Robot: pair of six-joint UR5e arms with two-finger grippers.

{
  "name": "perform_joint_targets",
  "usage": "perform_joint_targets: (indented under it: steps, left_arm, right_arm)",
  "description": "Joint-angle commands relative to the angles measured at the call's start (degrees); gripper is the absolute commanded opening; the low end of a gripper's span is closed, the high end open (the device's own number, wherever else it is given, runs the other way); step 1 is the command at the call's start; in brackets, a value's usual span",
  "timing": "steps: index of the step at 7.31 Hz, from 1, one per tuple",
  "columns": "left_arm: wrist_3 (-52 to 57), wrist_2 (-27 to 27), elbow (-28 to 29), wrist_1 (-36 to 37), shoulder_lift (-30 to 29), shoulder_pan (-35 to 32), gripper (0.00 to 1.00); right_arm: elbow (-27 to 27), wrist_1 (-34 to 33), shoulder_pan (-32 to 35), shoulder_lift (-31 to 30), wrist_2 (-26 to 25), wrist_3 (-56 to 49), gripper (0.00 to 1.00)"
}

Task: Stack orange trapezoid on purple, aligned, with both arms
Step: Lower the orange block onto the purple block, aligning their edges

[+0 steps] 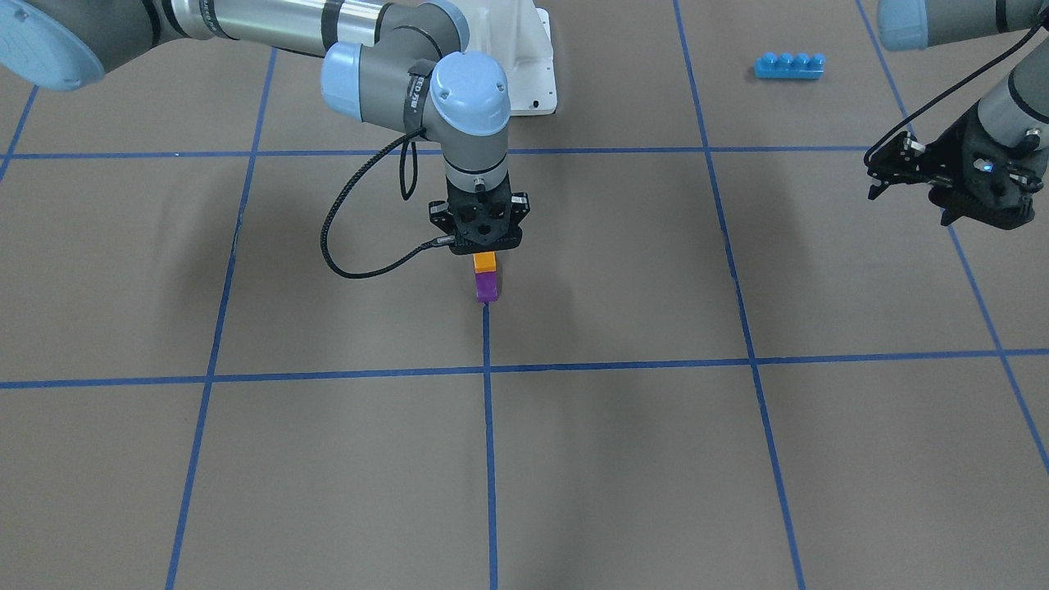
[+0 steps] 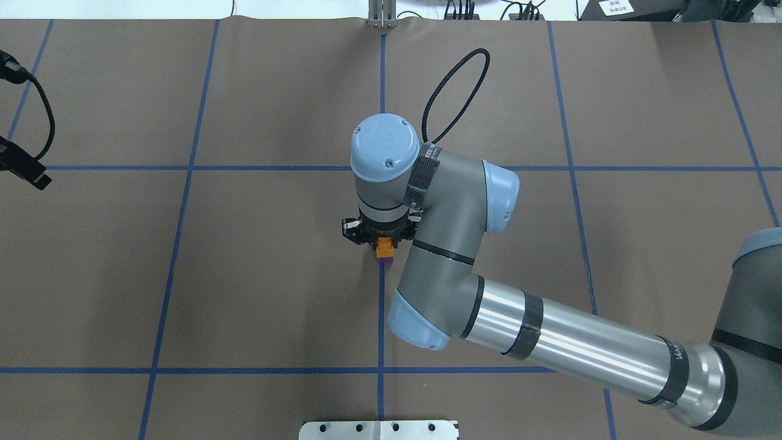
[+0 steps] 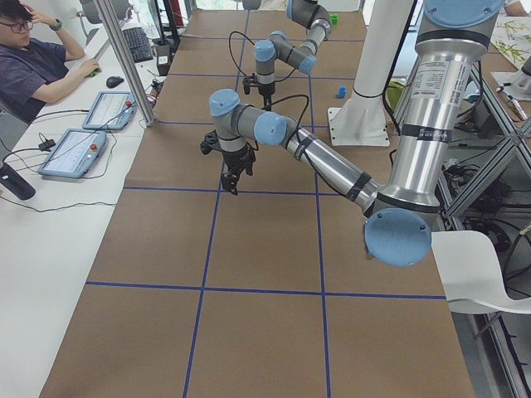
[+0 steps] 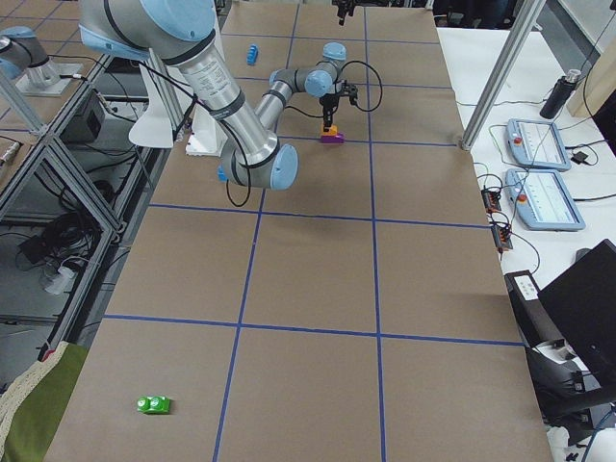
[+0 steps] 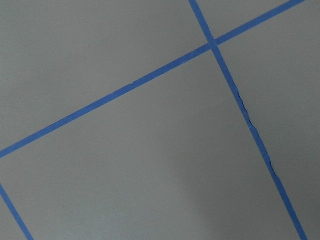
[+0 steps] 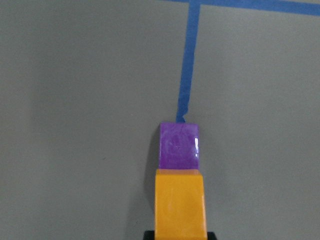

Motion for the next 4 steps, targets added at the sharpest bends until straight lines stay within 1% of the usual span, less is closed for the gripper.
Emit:
perform_joint_targets:
  steps: [1,4]
  left_arm:
    - [0.0,0.0,0.06,0.0,0.0,0.0,1.0]
    - [0.0,0.0,0.15,0.0,0.0,0.0,1.0]
  right_arm:
    - [0.0,0.03,-0.01,-0.06,-0.08,0.06,0.0]
    - [0.0,0.38,-0.19,-0.24,-0.08,0.15,0.0]
